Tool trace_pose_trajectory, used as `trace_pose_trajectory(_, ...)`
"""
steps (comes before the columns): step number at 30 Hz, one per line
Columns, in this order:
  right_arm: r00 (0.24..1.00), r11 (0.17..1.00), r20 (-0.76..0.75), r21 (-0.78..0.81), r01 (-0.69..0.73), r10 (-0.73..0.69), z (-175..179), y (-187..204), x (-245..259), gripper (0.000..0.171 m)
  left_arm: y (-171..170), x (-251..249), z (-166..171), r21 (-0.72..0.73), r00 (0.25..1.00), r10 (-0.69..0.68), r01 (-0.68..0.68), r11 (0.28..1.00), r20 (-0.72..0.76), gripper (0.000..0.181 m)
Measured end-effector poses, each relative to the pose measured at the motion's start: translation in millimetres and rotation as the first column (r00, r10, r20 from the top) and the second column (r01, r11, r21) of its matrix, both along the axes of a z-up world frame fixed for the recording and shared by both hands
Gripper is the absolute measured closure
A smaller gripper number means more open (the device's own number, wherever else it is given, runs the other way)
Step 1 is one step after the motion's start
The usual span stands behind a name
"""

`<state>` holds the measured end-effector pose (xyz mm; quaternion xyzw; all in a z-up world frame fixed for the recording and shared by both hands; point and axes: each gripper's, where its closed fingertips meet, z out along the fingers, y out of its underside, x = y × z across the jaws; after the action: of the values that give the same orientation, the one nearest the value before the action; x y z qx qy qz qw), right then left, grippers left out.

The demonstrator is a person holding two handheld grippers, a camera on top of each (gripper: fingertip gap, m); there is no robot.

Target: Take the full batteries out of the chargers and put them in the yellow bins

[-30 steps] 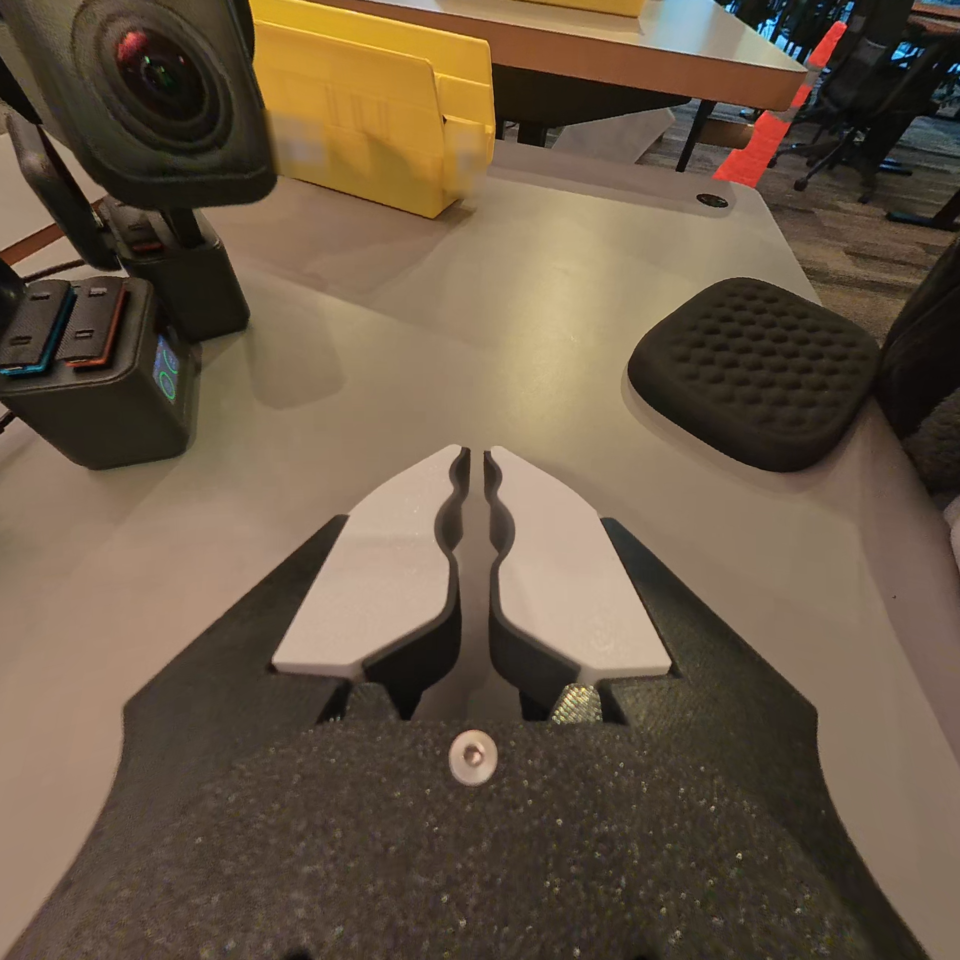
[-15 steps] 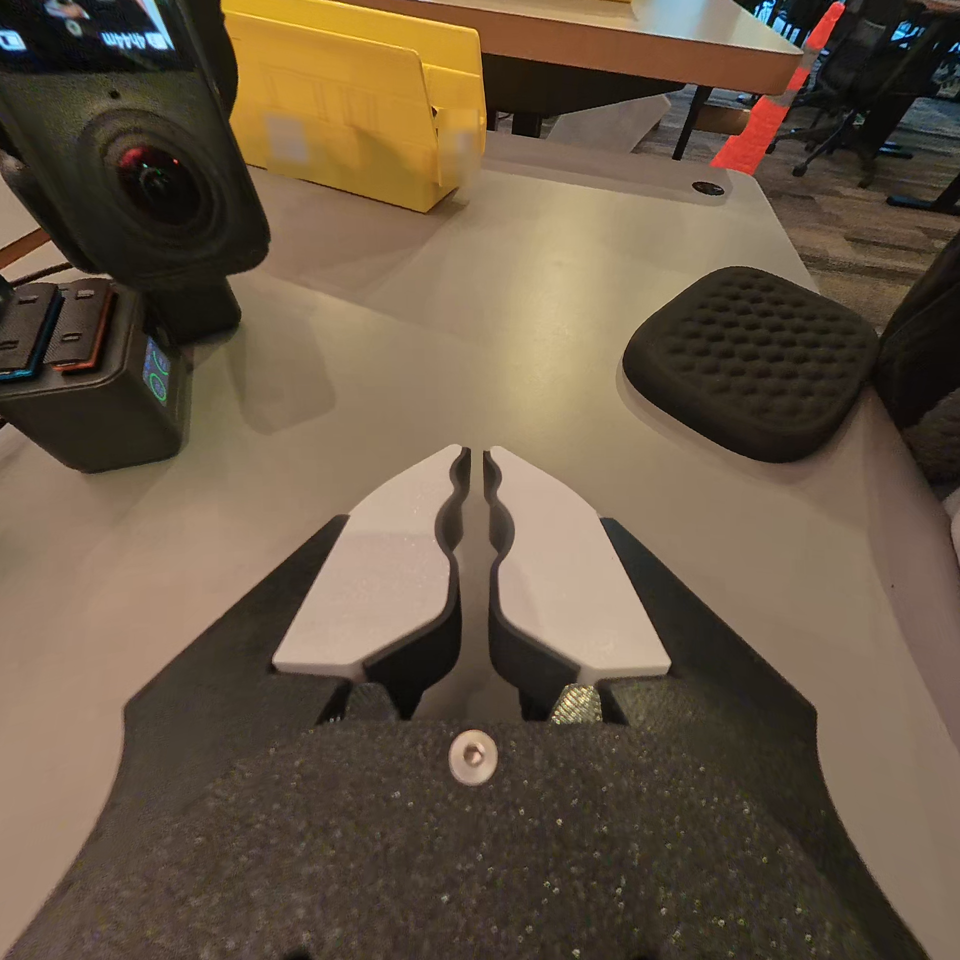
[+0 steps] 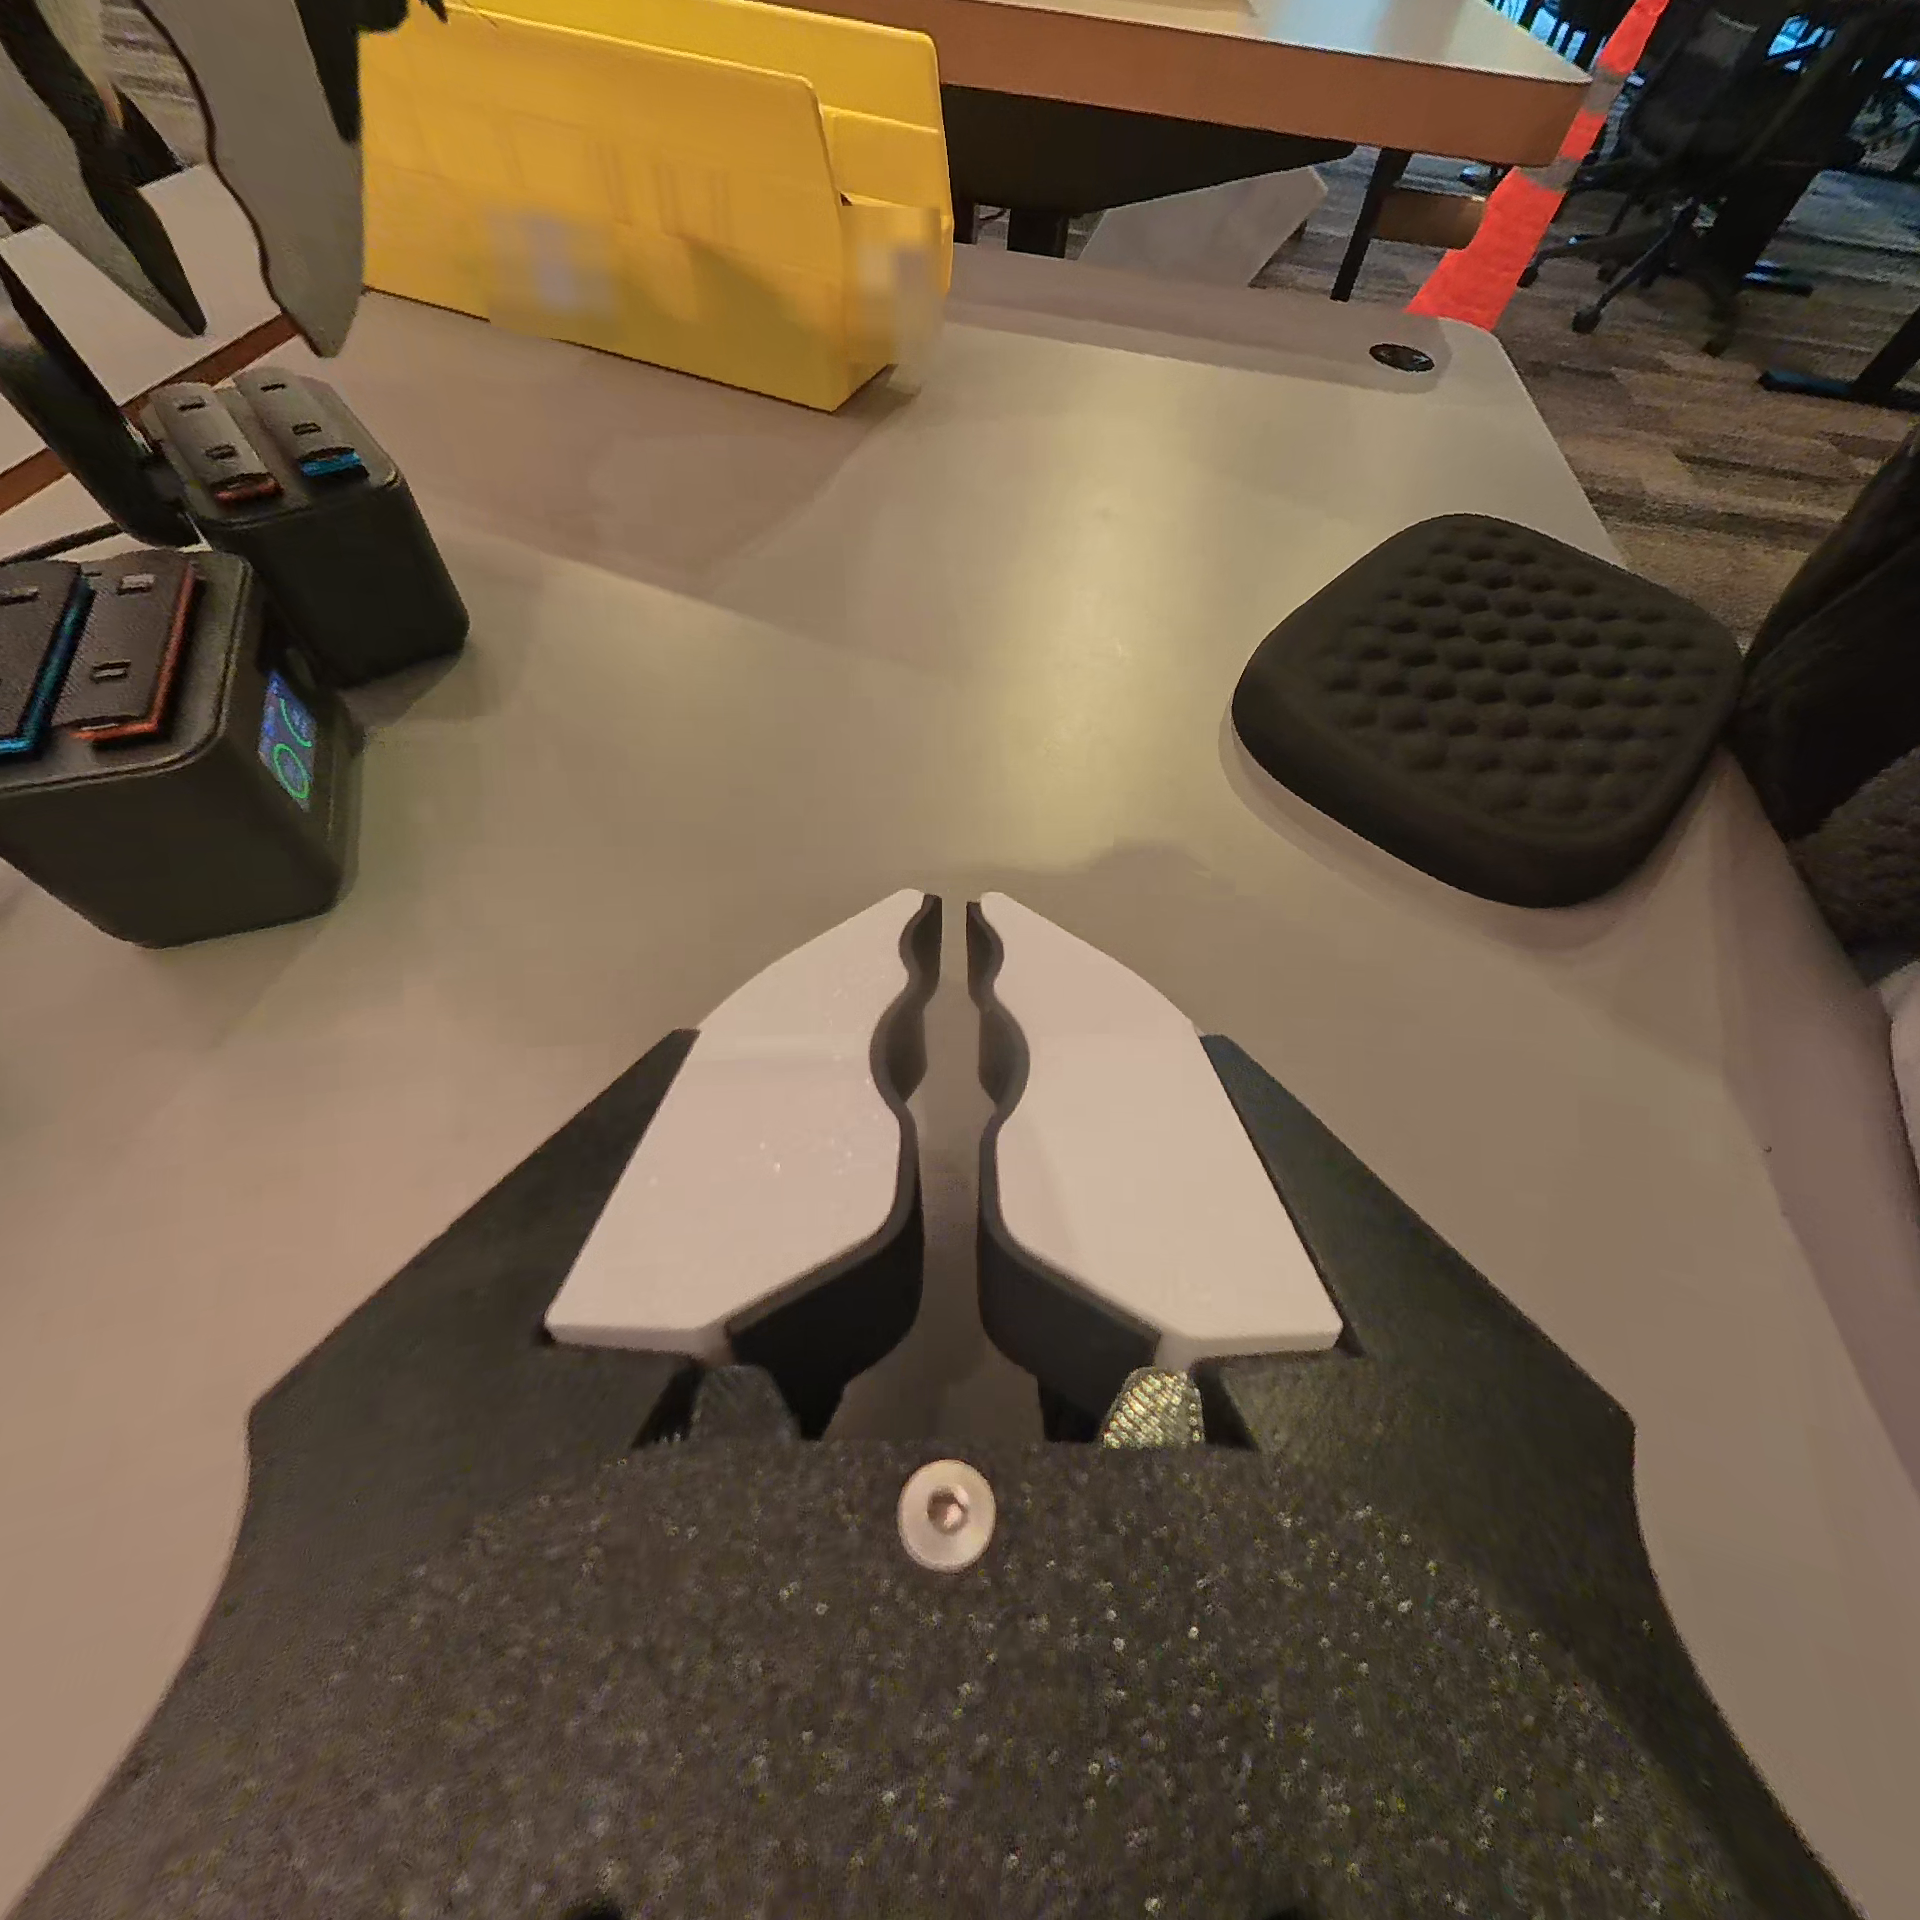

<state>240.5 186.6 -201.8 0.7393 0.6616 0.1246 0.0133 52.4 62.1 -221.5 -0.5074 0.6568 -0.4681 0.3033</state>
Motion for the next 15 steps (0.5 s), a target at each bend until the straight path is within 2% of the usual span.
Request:
trace_pose_trajectory(3,0.982,0.993,-0.151,0.033,0.116,-0.109,-3.8,3.0,1.0,0.160,-0.6,-0.2,-0.2,0.002,1.000,-0.002,0.002,1.000,-0.001,0.177)
trace_pose_trajectory(8,0.933,0.975,-0.303,0.048,0.217,-0.193,-14.2,6.5,1.9,0.171,-2.0,-0.3,-1.0,0.009,1.000,-0.006,0.006,1.000,-0.005,0.177)
trace_pose_trajectory(15,0.943,0.977,-0.275,0.044,0.206,-0.187,-14.7,8.1,2.7,0.171,-1.1,0.1,-1.9,0.007,1.000,0.001,-0.001,1.000,-0.011,0.178)
